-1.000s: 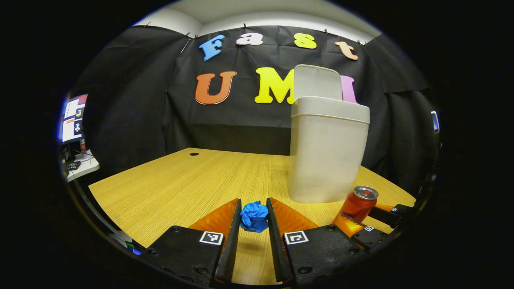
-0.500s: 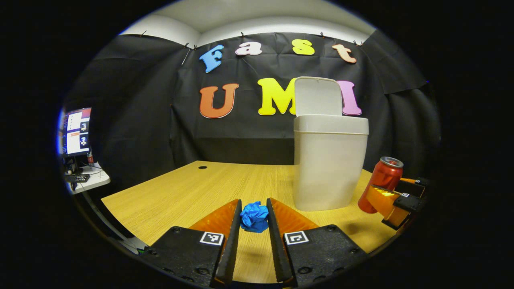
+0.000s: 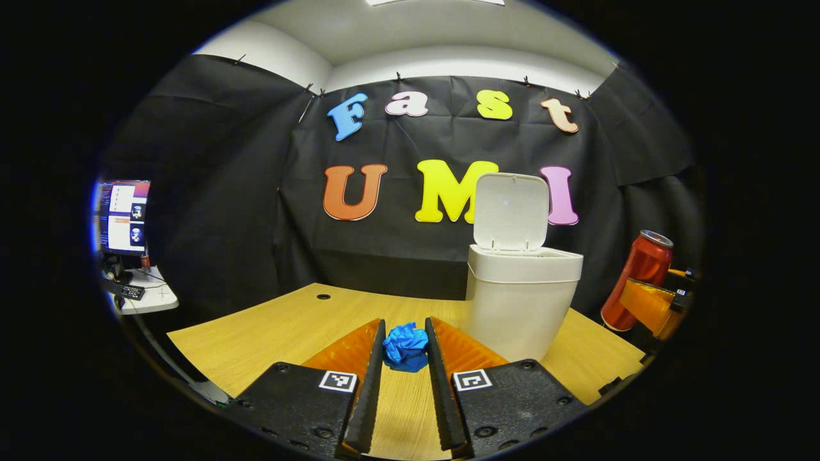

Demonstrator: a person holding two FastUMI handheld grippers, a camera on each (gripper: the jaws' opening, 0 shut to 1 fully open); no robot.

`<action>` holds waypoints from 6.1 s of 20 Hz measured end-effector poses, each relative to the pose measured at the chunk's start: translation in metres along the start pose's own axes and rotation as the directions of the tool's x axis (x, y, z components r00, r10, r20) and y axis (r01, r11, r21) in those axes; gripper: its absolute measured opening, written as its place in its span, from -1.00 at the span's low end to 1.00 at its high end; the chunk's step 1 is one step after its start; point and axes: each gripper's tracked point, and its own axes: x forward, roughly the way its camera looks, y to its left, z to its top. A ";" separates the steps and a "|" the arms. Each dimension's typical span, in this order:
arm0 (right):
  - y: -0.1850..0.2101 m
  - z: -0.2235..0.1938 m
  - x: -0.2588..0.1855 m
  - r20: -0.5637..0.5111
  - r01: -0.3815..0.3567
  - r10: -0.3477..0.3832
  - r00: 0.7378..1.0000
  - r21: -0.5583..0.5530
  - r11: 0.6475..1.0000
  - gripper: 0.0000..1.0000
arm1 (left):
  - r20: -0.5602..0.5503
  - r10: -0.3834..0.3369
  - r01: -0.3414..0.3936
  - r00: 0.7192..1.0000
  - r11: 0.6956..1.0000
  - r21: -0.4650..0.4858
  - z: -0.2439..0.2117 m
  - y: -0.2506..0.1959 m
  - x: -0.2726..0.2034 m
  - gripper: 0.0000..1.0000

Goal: Press the lid of the desktop garbage bin to open it, pick up the crumpled paper on the desktop and throw it into the bin, then pick up the pop can on the desktop and drop it into the bin, and finally close the garbage bin lid.

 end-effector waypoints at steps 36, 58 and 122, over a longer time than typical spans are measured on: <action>-0.041 -0.023 0.013 -0.125 -0.049 0.056 0.991 0.056 0.997 0.62 | 0.019 -0.206 0.206 0.978 0.978 0.002 0.079 -0.164 0.234 0.03; -0.005 -0.027 0.005 -0.106 -0.058 0.059 0.993 0.014 0.998 0.62 | 0.082 -0.181 0.183 0.980 0.983 -0.013 0.057 -0.069 0.109 0.90; -0.006 0.083 0.269 -0.340 0.208 -0.169 0.925 0.083 0.975 0.62 | 0.045 -0.207 0.209 0.977 0.977 -0.036 0.017 0.040 0.004 0.90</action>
